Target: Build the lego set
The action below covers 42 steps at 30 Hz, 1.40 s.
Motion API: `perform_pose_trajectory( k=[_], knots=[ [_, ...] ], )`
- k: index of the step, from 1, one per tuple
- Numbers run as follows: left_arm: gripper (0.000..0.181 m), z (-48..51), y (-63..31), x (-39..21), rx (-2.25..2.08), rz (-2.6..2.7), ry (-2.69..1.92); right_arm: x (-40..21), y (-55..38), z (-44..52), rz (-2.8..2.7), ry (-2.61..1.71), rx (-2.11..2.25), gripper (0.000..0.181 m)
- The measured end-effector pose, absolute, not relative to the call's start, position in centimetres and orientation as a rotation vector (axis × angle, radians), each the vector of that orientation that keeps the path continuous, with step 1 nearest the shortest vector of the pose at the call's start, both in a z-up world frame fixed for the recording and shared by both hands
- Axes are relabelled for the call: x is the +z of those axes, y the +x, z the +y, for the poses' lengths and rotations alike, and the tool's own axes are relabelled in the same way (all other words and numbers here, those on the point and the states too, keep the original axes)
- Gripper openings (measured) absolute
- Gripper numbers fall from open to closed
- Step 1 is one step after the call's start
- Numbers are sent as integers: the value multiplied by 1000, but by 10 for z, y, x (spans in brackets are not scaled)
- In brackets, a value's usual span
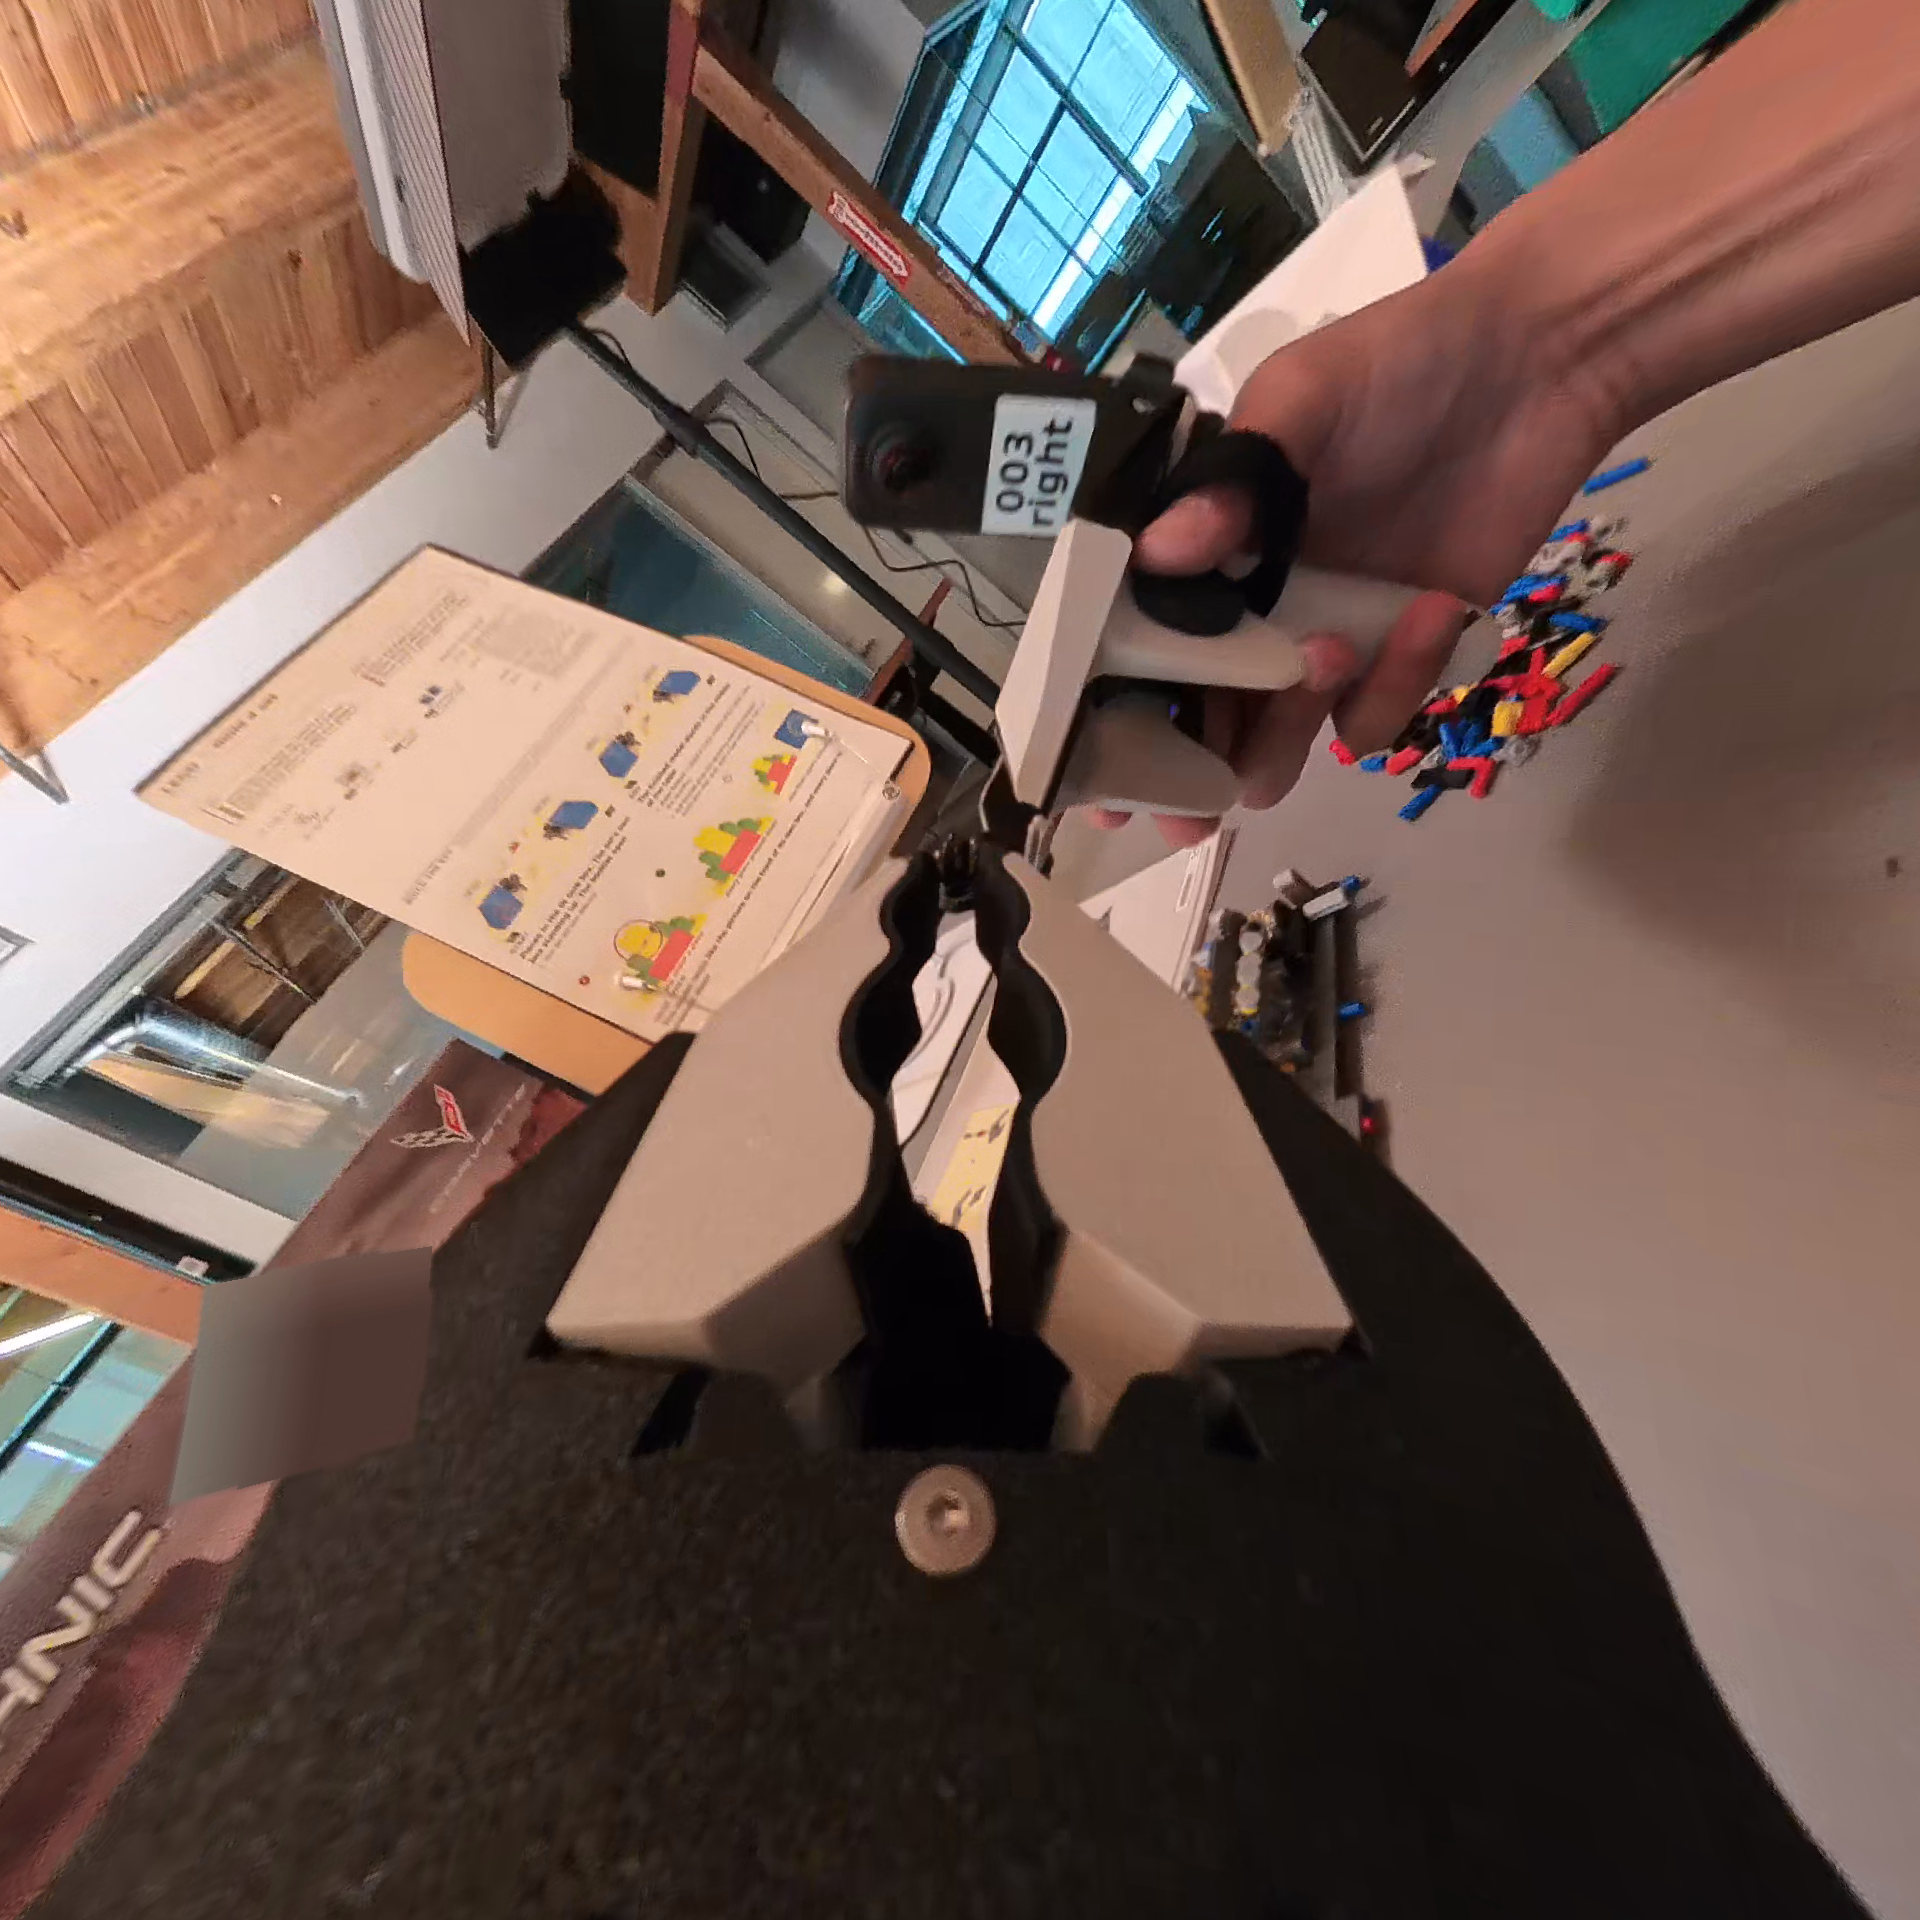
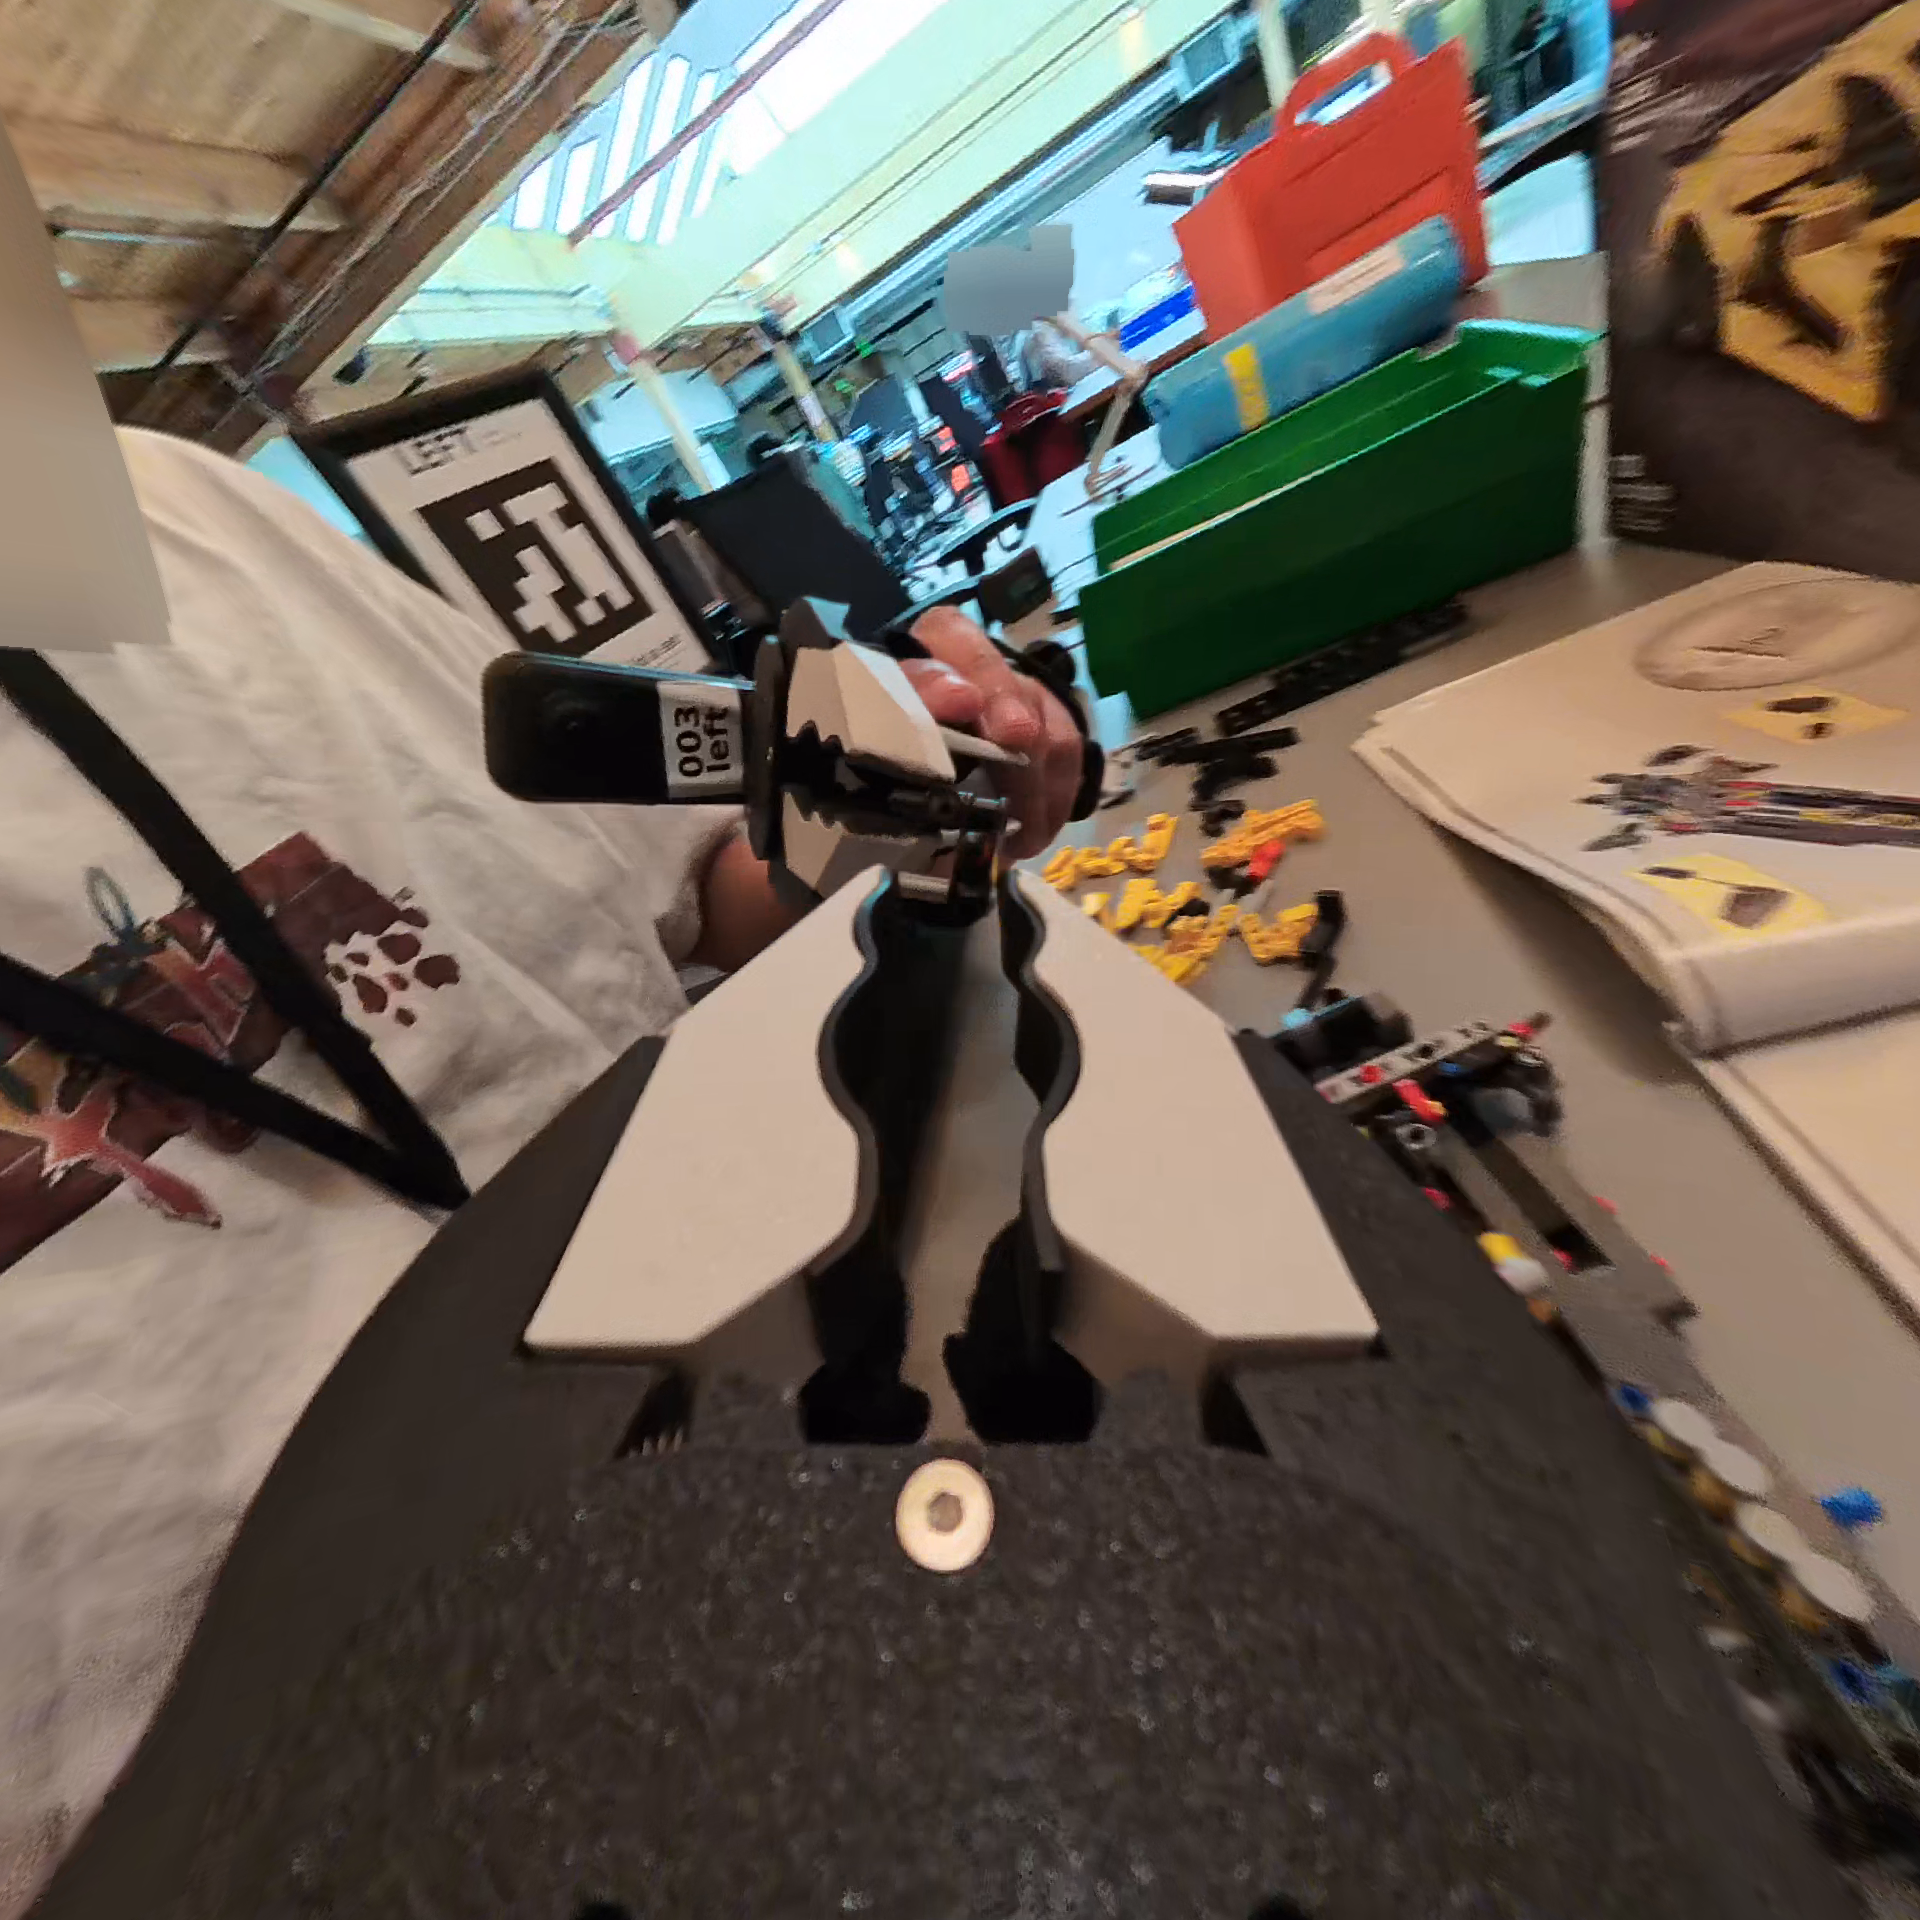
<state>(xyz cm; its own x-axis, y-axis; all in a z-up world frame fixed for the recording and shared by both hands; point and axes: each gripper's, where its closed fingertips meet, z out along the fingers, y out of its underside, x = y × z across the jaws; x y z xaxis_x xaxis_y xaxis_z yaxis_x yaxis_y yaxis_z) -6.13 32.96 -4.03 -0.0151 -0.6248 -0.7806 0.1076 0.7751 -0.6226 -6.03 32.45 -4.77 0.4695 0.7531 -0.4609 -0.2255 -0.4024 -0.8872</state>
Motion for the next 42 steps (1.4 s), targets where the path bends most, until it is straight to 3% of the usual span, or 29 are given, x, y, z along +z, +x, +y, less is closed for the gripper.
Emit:
perform_pose_trajectory(
  k=[15, 25, 31, 35, 42],
  knots=[
    [5, 314, -111, -58, -313, 1426, -414, -61, -113, 317, -537, -1737, 1330, 13],
    [4, 340, -122, -88, -266, 1480, -640, -96, -123, 345, -688, -1916, 945, 6],
    [13, 359, -129, -123, -586, 1665, -991, -132, -103, 373, -848, -2101, 578, 6],
    [45, 370, -130, -143, -993, 1855, -1308, -146, -104, 385, -1055, -2148, 495, 6],
    [38, 365, -130, -156, -971, 2107, -1164, -154, -128, 379, -1188, -2163, 640, 6]
  ],
)
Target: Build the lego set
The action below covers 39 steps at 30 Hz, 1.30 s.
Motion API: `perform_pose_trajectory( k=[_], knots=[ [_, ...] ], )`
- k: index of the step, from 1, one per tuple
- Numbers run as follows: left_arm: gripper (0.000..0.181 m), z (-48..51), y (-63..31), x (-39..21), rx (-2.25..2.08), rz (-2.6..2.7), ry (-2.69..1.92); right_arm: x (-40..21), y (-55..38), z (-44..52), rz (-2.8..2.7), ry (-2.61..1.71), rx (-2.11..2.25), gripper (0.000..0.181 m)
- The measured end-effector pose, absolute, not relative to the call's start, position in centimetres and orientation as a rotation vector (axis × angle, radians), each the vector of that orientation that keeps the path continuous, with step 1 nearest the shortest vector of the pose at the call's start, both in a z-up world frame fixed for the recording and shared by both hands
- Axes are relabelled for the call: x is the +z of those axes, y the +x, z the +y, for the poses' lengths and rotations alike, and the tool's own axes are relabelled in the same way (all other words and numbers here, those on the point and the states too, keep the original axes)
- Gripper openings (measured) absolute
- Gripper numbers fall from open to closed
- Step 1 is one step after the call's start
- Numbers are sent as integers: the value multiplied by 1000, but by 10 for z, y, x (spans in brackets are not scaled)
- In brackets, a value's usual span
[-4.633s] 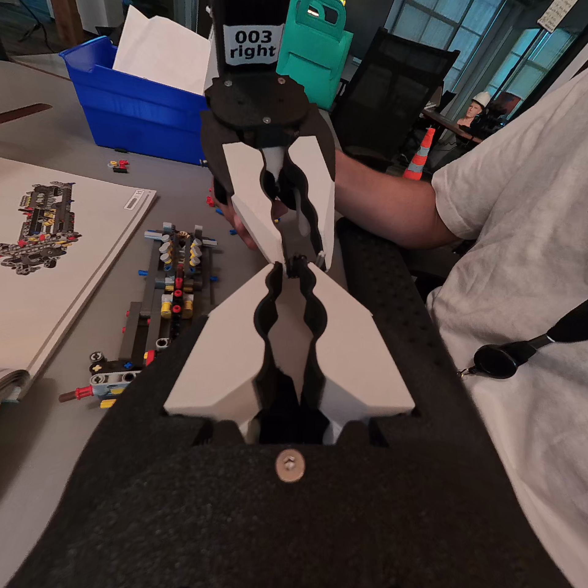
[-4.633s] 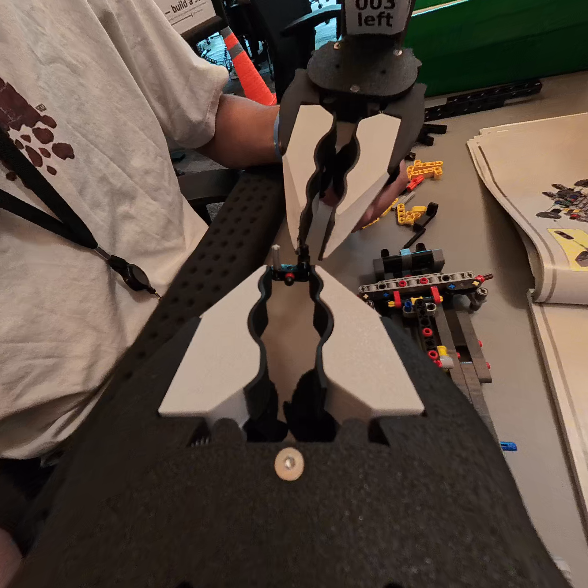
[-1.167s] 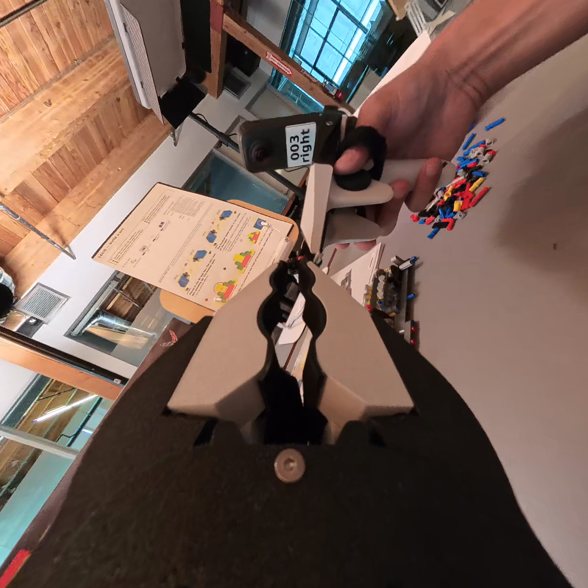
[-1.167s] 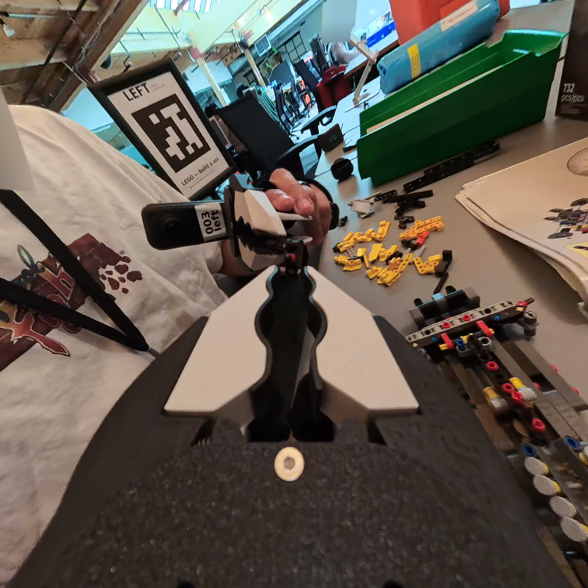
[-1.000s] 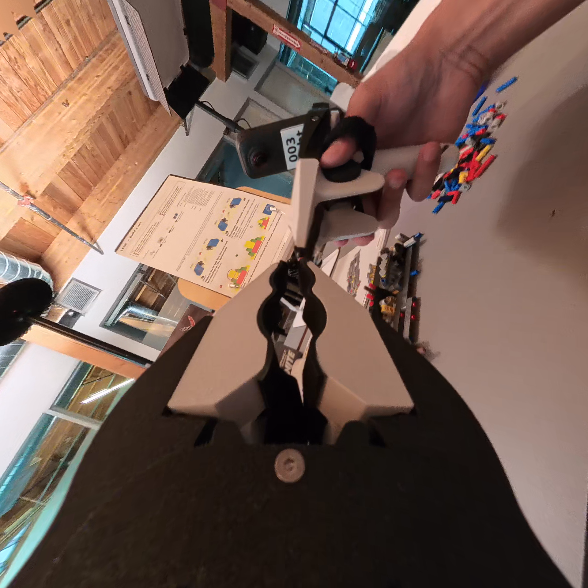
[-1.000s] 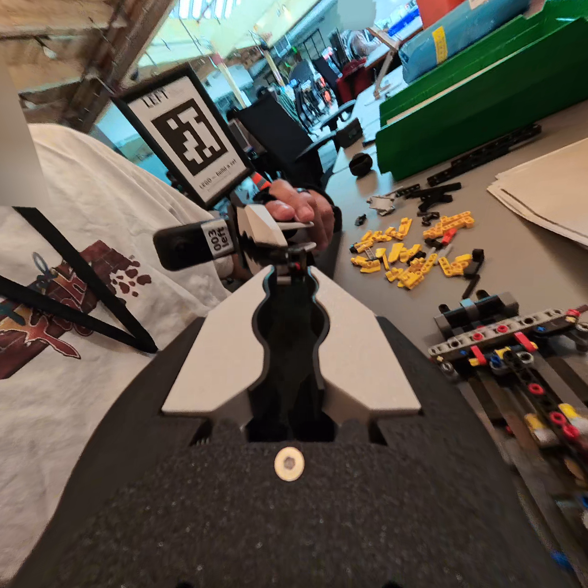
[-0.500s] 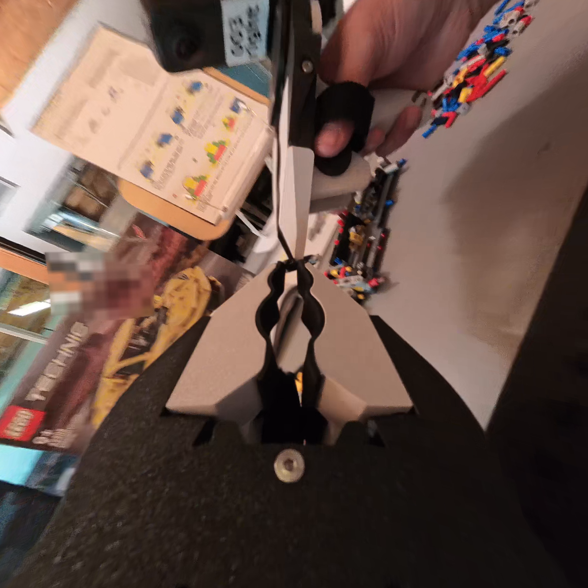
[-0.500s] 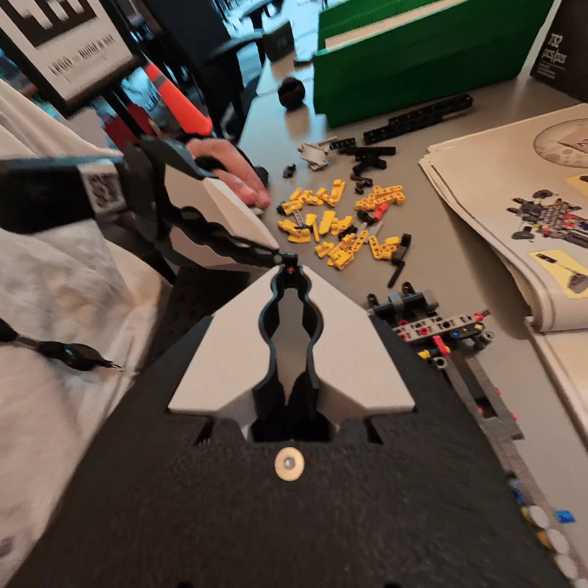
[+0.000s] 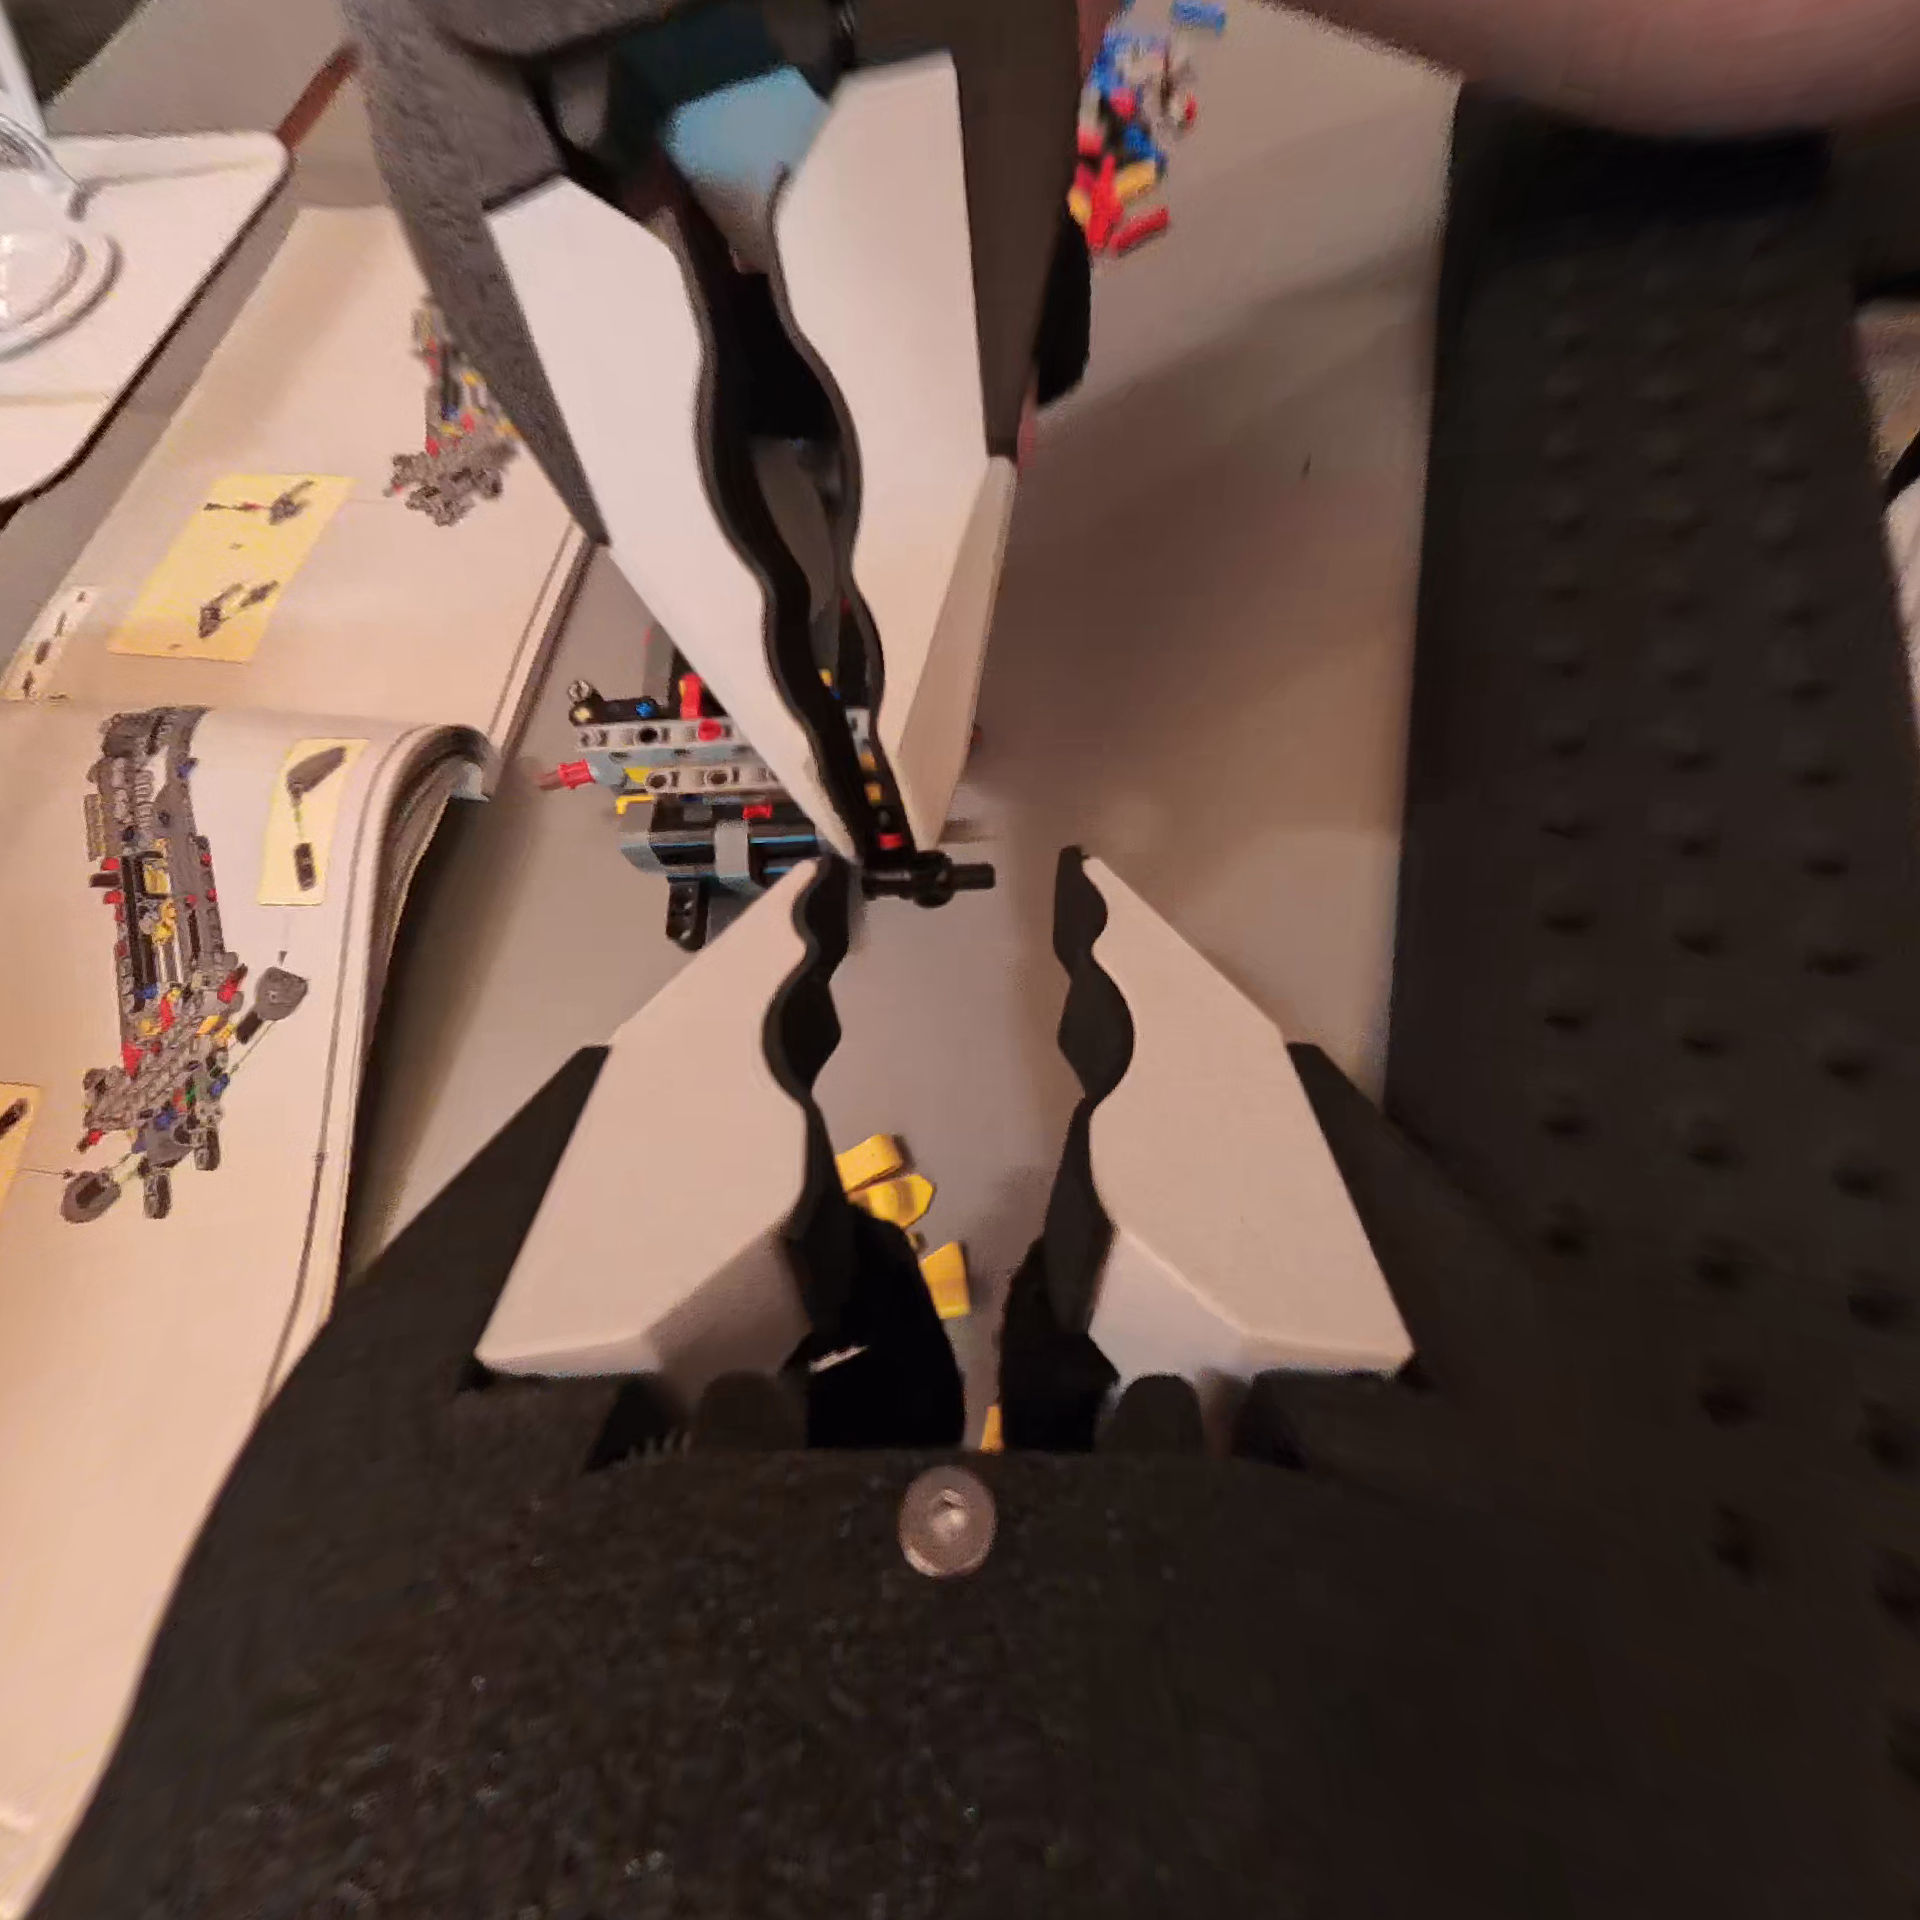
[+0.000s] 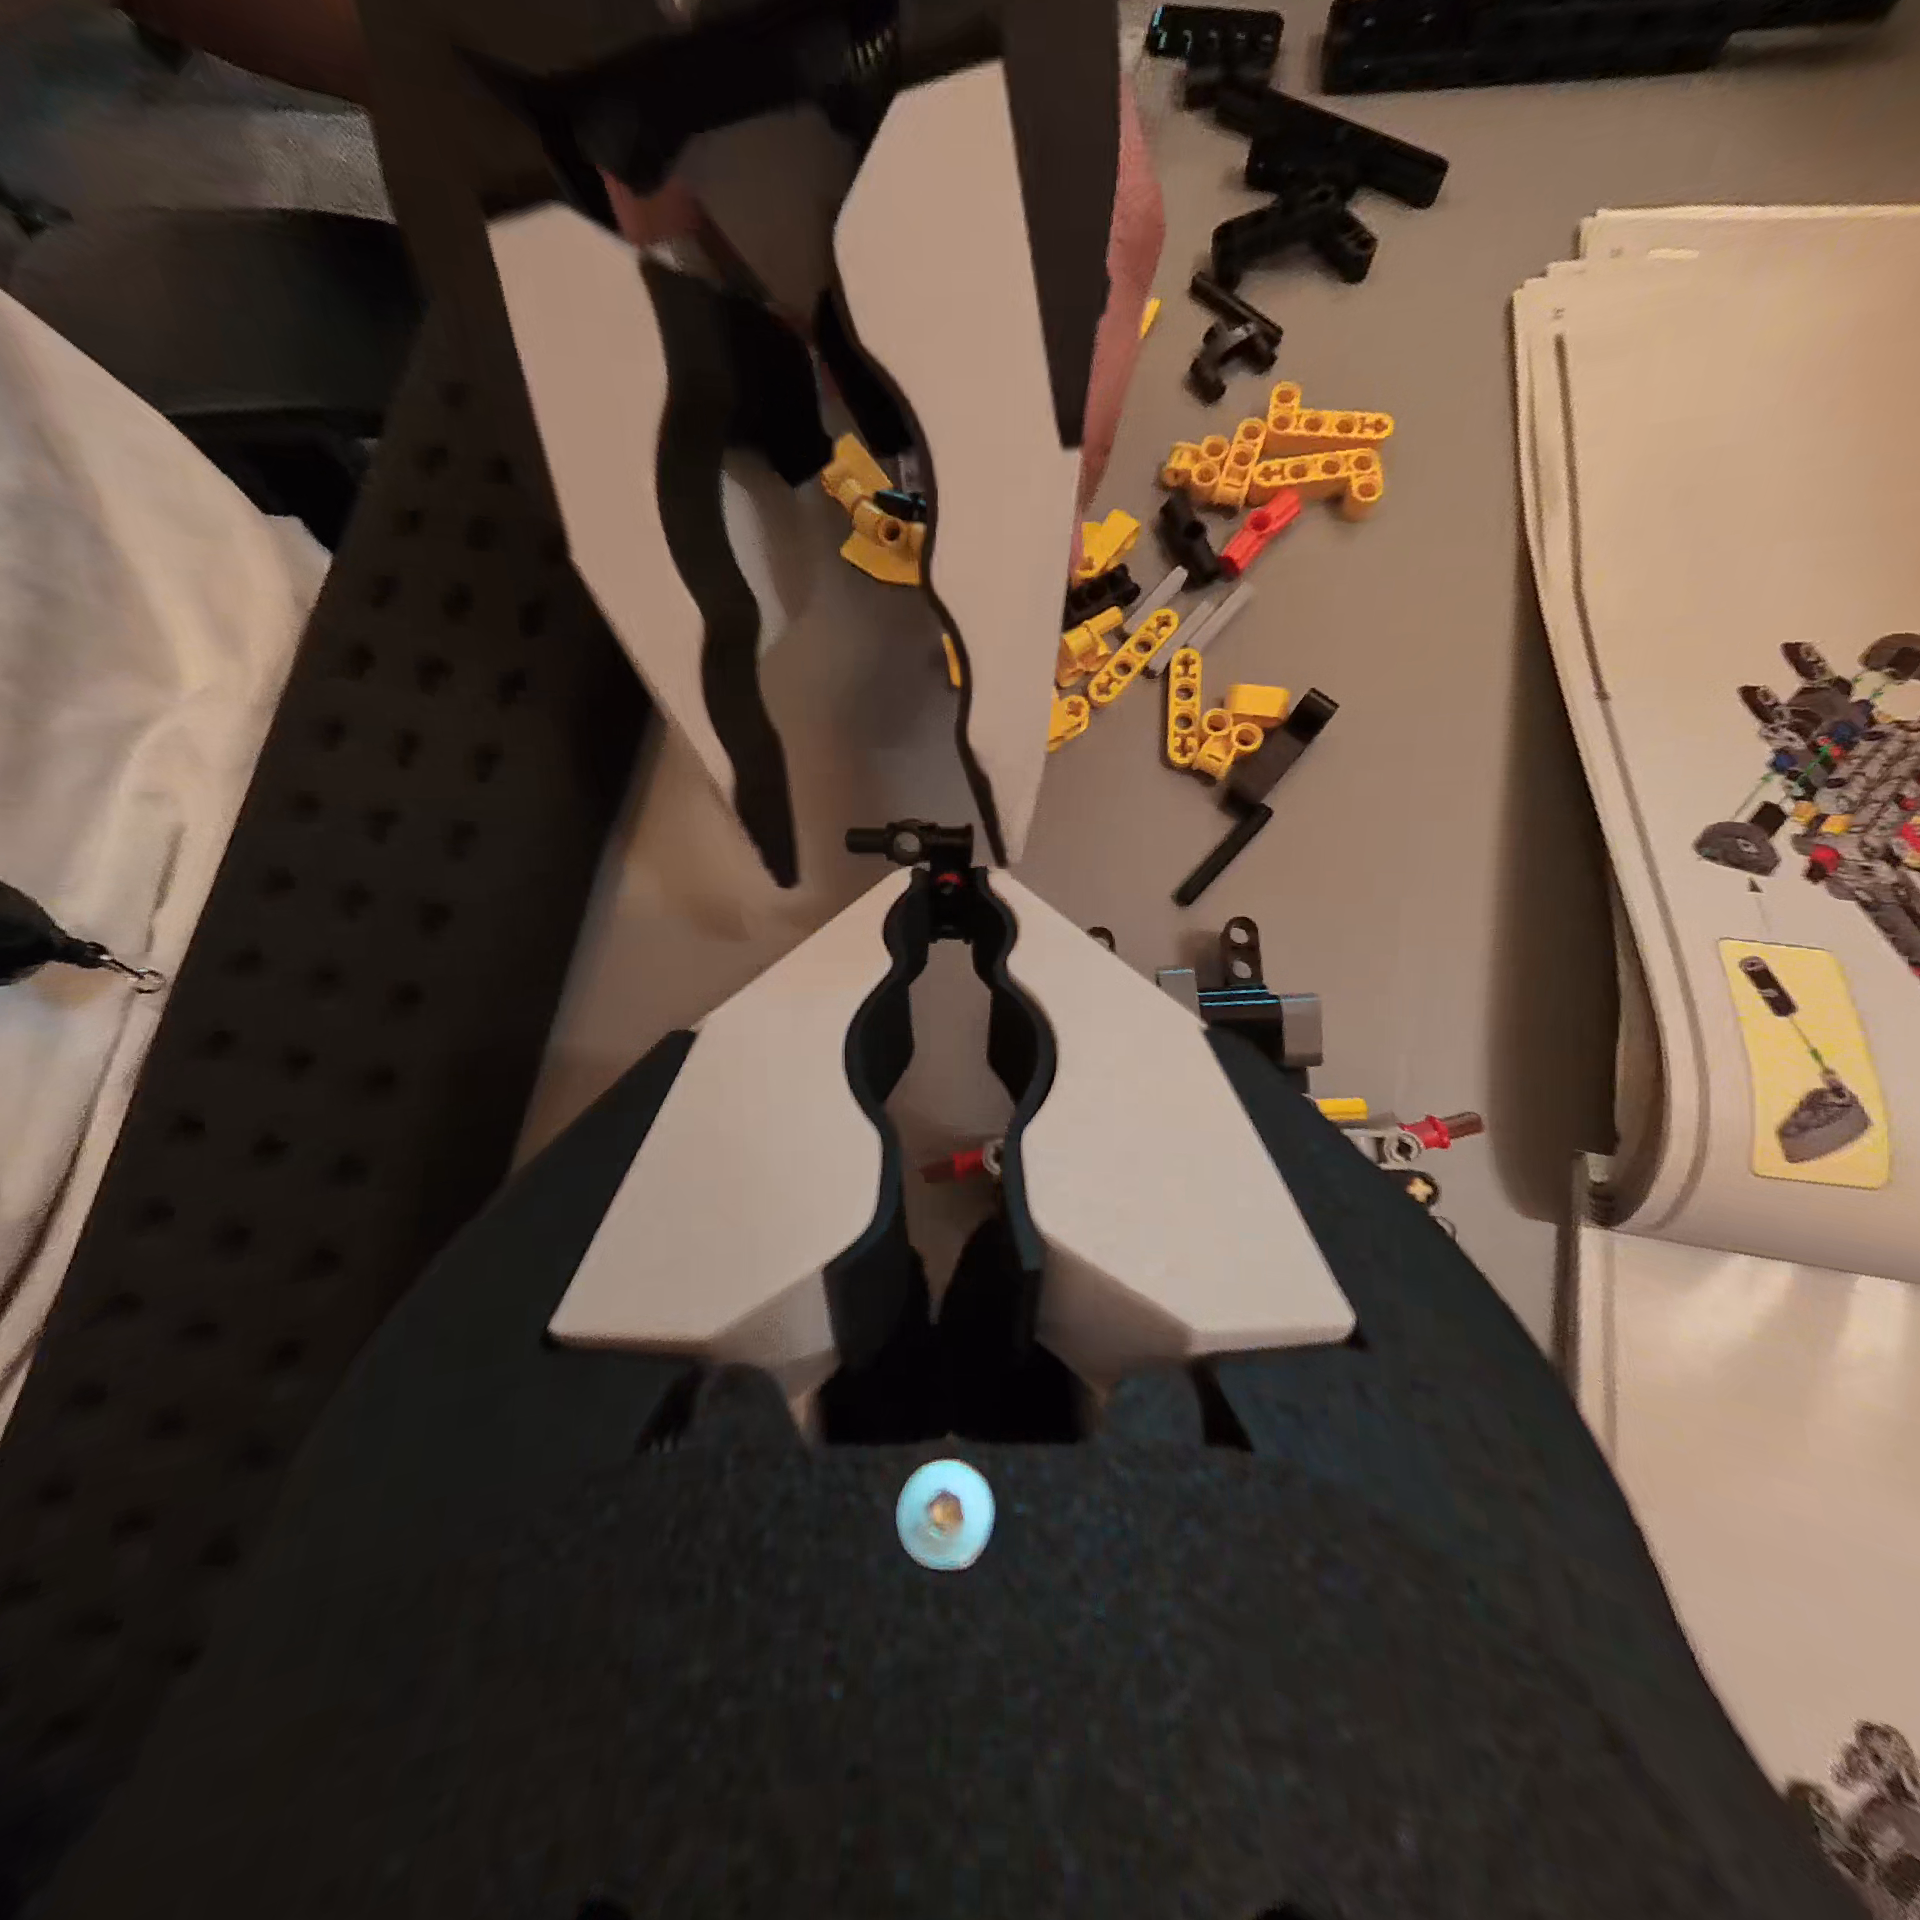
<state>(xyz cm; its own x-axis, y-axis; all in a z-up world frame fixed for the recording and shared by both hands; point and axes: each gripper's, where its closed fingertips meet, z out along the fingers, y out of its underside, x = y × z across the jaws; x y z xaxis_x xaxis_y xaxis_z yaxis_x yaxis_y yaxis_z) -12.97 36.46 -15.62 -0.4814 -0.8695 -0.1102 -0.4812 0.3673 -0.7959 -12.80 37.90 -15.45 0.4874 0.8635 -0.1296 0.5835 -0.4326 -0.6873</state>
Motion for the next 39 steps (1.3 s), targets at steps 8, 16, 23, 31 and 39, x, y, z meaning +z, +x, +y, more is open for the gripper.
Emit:
perform_pose_trajectory(
  k=[8, 16, 23, 31, 39],
  knots=[
    [25, 369, -124, -174, -877, 2205, -1148, -166, -124, 380, -1223, -2184, 636, 6],
    [23, 374, -114, -177, -867, 2164, -1189, -169, -115, 382, -1190, -2233, 563, 7],
    [23, 415, -105, -160, -751, 1978, -1277, -131, -42, 386, -672, -2122, 421, 25],
    [22, 464, -94, -164, -722, 1846, -1374, -149, 85, 369, -237, -2126, -31, 37],
    [22, 468, -78, -175, -771, 1884, -1451, -143, 108, 370, -120, -2062, -119, 30]
  ],
)
